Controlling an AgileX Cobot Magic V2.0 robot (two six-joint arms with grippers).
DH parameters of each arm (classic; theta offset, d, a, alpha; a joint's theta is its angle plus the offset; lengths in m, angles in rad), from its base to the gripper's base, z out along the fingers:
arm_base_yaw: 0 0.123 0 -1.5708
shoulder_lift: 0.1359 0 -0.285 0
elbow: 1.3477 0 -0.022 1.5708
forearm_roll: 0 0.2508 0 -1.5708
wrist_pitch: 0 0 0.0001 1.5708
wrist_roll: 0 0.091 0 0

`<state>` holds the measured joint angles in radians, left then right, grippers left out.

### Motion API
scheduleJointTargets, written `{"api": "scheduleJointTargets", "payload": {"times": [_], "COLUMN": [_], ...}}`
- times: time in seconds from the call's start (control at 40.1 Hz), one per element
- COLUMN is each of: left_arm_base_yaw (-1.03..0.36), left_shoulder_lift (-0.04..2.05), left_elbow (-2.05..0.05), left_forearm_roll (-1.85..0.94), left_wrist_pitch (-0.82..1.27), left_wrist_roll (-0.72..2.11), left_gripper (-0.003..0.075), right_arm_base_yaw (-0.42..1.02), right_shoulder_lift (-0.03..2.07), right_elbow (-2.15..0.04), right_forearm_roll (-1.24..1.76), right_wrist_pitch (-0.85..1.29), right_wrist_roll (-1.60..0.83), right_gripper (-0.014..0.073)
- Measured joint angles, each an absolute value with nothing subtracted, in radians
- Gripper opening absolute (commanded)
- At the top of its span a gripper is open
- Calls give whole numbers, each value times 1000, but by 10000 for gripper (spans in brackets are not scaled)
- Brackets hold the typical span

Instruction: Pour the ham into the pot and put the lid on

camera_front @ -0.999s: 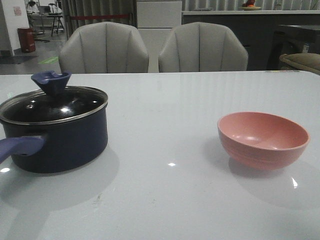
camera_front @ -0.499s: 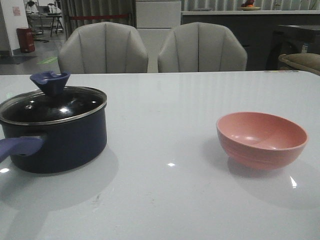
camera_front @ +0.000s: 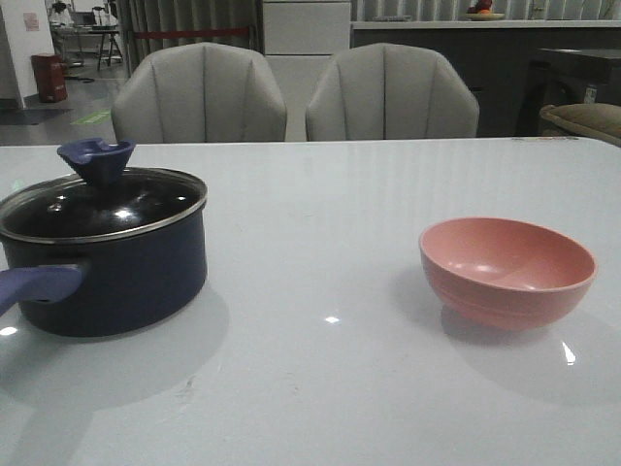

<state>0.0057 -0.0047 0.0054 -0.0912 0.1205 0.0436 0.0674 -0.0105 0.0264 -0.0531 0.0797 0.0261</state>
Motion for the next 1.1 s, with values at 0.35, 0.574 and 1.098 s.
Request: {"api": "scheduleJointTargets", "payload": {"times": [0.35, 0.574, 1.098], "left_arm_base_yaw": [6, 6, 6], "left_shoulder_lift": [-5, -5, -5], "left_elbow": [5, 5, 5], "left_forearm_roll": [-91, -91, -91], "left_wrist_pitch": [120, 120, 120], "left_wrist_roll": [44, 44, 44], "left_gripper": [133, 134, 134], "right_arm_base_yaw": [61, 61, 61], "right_shoulder_lift": [-11, -11, -11], "right_elbow": [26, 26, 26], "right_forearm_roll": [-53, -53, -53], "right_wrist_pitch": [80, 80, 80], "right_wrist_roll": [80, 88, 88], "right_gripper": [147, 147, 147]}}
